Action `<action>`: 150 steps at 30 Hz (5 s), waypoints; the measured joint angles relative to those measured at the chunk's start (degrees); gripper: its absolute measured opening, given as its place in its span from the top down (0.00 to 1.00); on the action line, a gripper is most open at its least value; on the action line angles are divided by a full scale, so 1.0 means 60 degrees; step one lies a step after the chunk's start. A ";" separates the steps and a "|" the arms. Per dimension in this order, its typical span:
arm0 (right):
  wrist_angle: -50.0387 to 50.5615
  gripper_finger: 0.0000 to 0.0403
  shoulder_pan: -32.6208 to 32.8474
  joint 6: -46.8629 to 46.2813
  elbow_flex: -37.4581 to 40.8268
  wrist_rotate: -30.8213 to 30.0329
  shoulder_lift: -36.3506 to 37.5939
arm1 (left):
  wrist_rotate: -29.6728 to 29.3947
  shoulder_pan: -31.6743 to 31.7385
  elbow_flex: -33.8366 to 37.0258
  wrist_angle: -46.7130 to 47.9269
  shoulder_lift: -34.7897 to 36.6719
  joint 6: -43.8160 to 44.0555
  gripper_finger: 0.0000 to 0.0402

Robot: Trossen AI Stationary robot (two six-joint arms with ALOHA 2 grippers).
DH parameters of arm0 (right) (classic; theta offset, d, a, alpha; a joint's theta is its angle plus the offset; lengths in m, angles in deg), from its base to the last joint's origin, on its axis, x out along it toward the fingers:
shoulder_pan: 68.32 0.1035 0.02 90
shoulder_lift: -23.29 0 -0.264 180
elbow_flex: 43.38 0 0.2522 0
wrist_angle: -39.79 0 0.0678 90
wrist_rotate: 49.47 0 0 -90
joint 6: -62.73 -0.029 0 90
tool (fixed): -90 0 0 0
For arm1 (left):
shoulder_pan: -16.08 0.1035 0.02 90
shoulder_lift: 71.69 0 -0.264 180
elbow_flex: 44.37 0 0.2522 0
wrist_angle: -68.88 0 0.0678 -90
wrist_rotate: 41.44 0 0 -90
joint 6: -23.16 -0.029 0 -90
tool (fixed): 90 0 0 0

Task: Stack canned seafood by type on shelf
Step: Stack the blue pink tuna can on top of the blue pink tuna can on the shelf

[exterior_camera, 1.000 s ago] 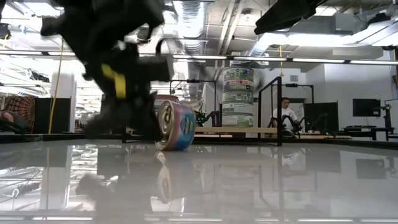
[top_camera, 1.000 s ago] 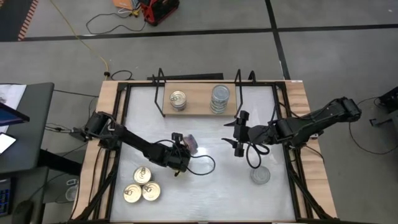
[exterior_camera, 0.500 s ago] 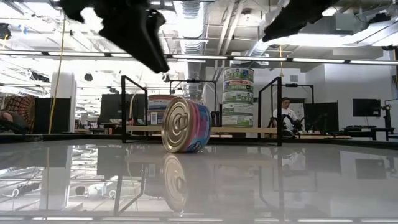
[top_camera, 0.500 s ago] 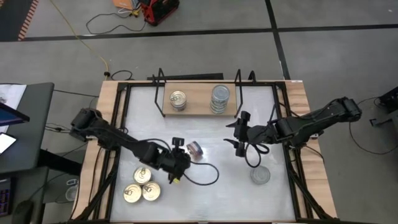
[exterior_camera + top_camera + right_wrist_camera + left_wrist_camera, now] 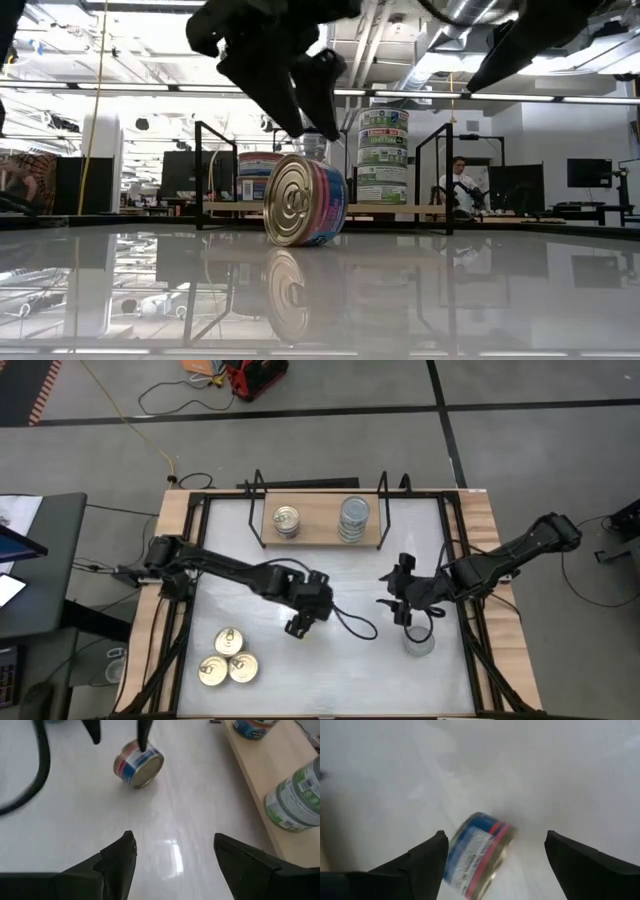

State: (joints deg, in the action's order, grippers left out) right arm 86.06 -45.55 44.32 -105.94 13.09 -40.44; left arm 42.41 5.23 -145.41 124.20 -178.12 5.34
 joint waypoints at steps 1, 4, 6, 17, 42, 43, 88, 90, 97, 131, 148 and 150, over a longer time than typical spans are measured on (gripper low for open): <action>0.0004 0.28 -0.0003 -0.0035 0.0002 -0.0002 0.0000 | 0.0258 0.0107 -0.0257 0.0311 -0.0215 -0.0164 0.21; -0.0012 0.28 -0.0001 -0.0140 0.0004 -0.0004 0.0000 | 0.0470 0.0366 -0.0886 0.1064 -0.0876 -0.0774 0.21; 0.0005 0.28 0.0003 -0.0227 0.0004 -0.0007 0.0000 | 0.0436 0.0484 -0.1147 0.1505 -0.1203 -0.1120 0.22; 0.0140 0.28 0.0017 -0.0208 0.0004 -0.0160 0.0000 | 0.0189 0.0657 -0.1315 0.2270 -0.1638 -0.2010 0.38; 0.0150 0.28 -0.0166 0.0685 0.0008 -0.0514 0.0498 | 0.0744 0.3193 -0.1308 0.3989 0.1809 -0.0013 0.55; 0.0149 0.28 -0.0191 0.0683 0.0008 -0.0514 0.0495 | 0.0872 0.3567 -0.1308 0.3931 0.1955 0.0008 0.55; -0.0720 0.28 -0.0198 0.1429 0.0066 -0.0590 0.0503 | 0.6098 0.9403 0.0371 0.1734 0.1947 0.1872 0.53; -0.0730 0.28 -0.0198 0.1430 0.0066 -0.0590 0.0503 | 0.5968 0.9394 0.0375 0.1637 0.1947 0.1995 0.47; -0.0771 0.28 -0.0196 0.1428 0.0066 -0.0586 0.0503 | 0.5032 0.9398 0.0397 0.1644 0.1936 0.2081 0.37; -0.0971 0.28 -0.0198 0.1588 0.0059 -0.0583 0.0503 | 0.4306 0.9205 -0.0414 0.2285 0.1925 0.1432 0.19; -0.0997 0.28 -0.0196 0.1621 0.0059 -0.0594 0.0503 | 0.3436 0.8491 -0.1232 0.2398 0.2414 0.0034 0.19; -0.0990 0.28 -0.0198 0.1631 0.0059 -0.0603 0.0503 | 0.2643 0.7714 -0.1191 0.2403 0.2764 -0.0514 0.19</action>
State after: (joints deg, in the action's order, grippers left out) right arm 80.12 -46.74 54.10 -105.59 9.47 -37.42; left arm 58.27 51.51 -152.56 138.62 -161.53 2.26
